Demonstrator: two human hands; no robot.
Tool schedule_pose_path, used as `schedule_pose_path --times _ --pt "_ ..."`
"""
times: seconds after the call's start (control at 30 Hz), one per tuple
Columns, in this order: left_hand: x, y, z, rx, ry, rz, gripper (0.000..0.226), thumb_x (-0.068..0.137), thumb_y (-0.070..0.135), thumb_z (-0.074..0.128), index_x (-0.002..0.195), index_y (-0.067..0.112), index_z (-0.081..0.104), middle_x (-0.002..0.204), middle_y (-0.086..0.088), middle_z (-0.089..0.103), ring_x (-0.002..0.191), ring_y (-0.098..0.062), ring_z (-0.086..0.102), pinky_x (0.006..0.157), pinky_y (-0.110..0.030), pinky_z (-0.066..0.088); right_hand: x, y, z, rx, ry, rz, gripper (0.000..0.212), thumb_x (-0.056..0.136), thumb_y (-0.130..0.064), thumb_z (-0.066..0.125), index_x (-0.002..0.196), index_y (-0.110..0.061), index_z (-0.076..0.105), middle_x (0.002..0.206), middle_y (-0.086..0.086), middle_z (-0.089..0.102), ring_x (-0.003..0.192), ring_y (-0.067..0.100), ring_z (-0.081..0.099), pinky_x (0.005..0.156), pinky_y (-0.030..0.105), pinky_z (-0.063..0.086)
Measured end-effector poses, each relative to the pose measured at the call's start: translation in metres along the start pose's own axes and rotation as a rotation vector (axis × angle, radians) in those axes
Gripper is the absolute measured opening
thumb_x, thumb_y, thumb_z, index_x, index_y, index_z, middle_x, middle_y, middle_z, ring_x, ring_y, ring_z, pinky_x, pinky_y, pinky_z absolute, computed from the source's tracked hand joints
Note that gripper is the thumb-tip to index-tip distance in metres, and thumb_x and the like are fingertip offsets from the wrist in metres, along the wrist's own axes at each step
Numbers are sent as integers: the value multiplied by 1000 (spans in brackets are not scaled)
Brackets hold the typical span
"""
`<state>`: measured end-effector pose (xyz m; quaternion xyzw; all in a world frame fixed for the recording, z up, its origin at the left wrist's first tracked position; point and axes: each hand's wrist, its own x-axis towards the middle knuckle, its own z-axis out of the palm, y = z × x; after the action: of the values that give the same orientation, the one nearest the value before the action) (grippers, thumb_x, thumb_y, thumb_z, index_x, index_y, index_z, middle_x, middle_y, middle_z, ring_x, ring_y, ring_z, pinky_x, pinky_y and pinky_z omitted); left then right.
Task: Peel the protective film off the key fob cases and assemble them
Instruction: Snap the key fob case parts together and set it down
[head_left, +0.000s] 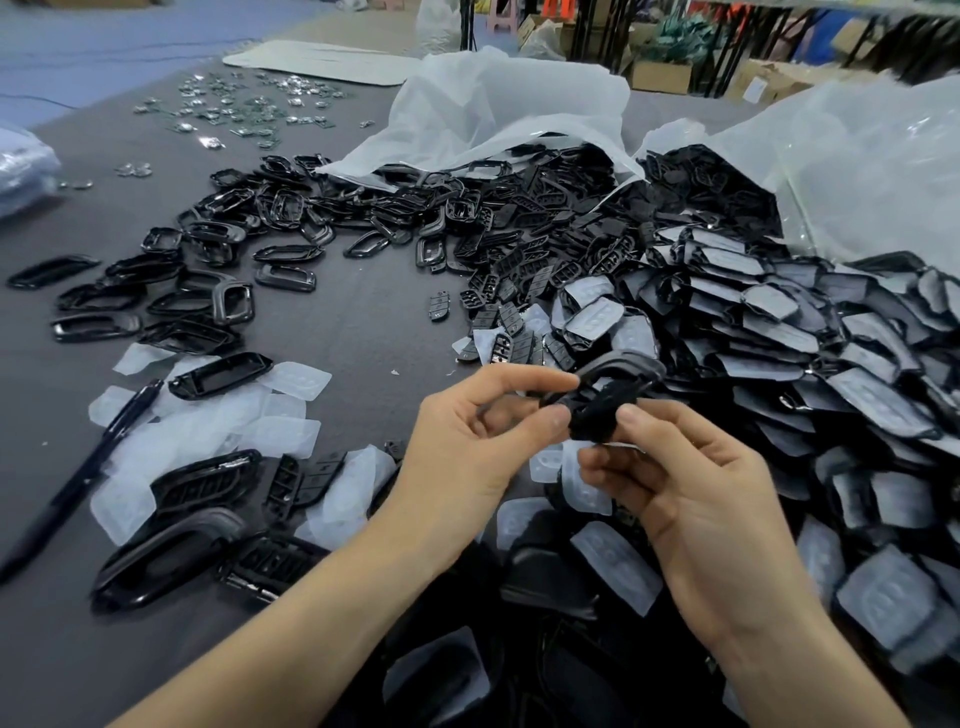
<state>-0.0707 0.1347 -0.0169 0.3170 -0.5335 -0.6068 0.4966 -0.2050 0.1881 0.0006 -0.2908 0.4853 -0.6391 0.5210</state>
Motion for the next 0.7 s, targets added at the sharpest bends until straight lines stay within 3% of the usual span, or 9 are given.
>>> schedule_pose_path --times 0.13,0.2,0.3,0.5,0.6,0.7 --pt "-1 0 1 48 -28 -1 23 83 -5 67 92 16 72 79 -9 71 76 -7 65 74 -17 50 1 -1 -1 40 -14 8 8 68 -16 65 65 -15 73 67 10 68 60 20 68 56 24 55" --pt "-2 0 1 73 -41 -11 25 83 -3 68 89 20 73 78 -13 68 70 -8 62 67 -17 47 1 -2 -1 30 -34 17 10 69 -17 64 66 -14 73 68 11 69 61 22 68 56 25 55" --pt "-1 0 2 140 -36 19 27 82 -2 69 85 24 74 76 -1 61 57 -1 52 55 -10 38 1 -1 -2 7 -29 9 10 66 -22 67 65 -13 71 65 10 66 62 24 69 56 25 55" --pt "-2 -2 1 291 -44 121 29 81 -2 71 90 26 74 94 15 62 66 -2 56 66 -13 42 1 1 -3 -109 -1 -22 12 62 -31 70 65 -21 75 62 4 67 60 18 67 57 23 55" --pt "-3 -3 1 336 -32 130 37 80 1 72 99 33 71 92 13 62 68 -4 56 66 -16 42 1 0 -3 -126 -12 -40 13 65 -30 68 68 -21 77 63 3 68 59 16 66 57 22 54" --pt "-3 -4 0 336 -36 117 50 81 0 71 111 40 64 96 9 66 70 -18 58 66 -23 47 0 0 -3 -124 -9 -45 15 67 -30 68 69 -19 78 63 4 68 59 16 66 57 21 54"
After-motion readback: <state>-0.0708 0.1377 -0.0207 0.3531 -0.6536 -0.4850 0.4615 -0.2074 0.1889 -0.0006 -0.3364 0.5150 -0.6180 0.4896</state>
